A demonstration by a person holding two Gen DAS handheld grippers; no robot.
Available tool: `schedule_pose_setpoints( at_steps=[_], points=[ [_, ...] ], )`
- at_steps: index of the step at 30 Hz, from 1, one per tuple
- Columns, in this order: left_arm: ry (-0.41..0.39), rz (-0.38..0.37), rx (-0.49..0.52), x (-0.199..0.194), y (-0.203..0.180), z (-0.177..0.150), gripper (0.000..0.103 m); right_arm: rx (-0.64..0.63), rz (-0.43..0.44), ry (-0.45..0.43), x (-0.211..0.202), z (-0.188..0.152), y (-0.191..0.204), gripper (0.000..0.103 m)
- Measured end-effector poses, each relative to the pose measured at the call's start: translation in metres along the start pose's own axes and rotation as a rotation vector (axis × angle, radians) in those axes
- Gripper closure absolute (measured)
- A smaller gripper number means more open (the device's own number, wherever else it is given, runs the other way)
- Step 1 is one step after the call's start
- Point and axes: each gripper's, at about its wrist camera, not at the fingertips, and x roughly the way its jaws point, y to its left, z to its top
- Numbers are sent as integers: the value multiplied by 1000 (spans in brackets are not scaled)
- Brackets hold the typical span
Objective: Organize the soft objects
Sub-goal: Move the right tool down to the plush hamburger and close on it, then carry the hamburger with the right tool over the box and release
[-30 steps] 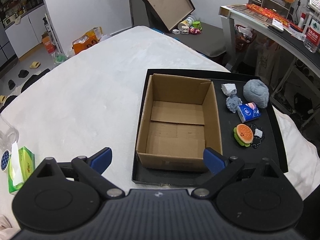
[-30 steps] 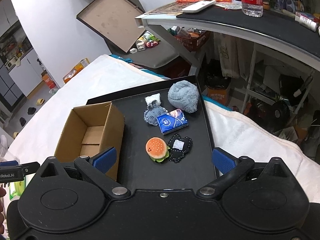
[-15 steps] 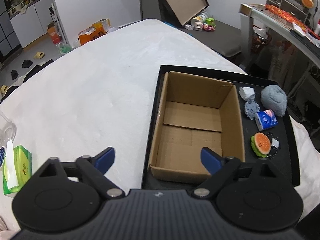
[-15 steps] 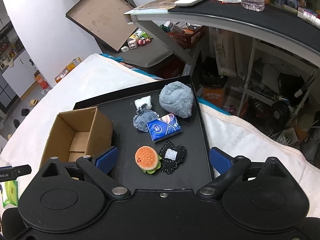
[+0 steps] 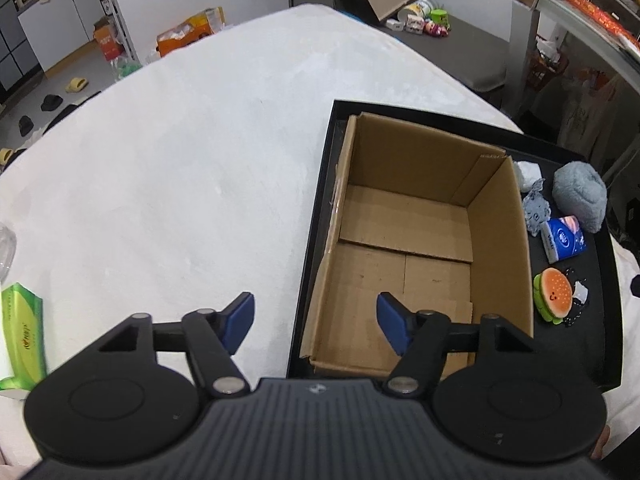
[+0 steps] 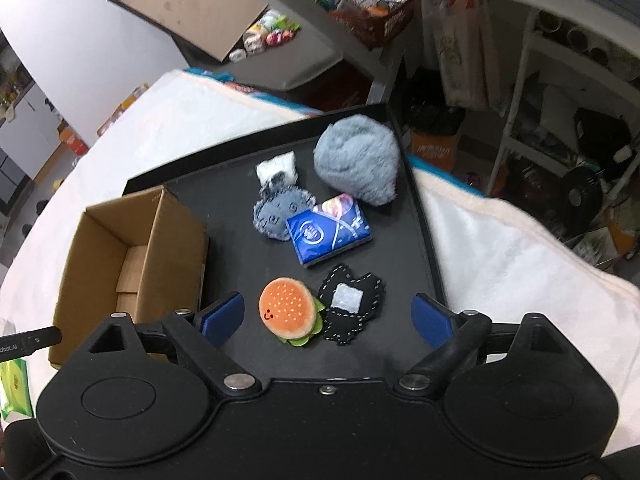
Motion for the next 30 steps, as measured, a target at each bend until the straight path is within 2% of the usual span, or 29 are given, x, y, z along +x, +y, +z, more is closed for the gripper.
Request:
schedule_pose_setpoints(
  at_steps=[3, 8, 13, 17, 19, 22, 24, 27, 30],
  points=[
    [17, 1, 0, 9, 0, 1, 42, -6, 11, 32, 13, -1, 5, 20],
    [35, 10, -6, 21, 2, 3, 45, -20, 23, 74, 34, -2, 14, 20],
    [63, 7, -6, 32, 2, 2, 61, -53, 15, 104, 54, -3, 27, 21],
    [78, 5, -11, 41, 2, 2, 66, -85, -16, 135, 73, -6, 34, 21],
    [83, 9, -5, 44, 0, 2, 72, -105, -29, 146, 79, -8, 39, 22],
    [98, 13, 6, 50, -3, 0, 83, -132, -39, 164, 88, -12, 44, 34],
    [103, 11, 8, 50, -4, -1, 90, -148, -50, 179, 93, -14, 47, 56],
    [93, 25, 14, 48, -7, -3, 91, -148, -53, 183, 94, -16, 46, 63],
    [86, 20, 17, 47, -8, -4, 92, -151, -51, 168, 91, -16, 46, 65]
  ],
)
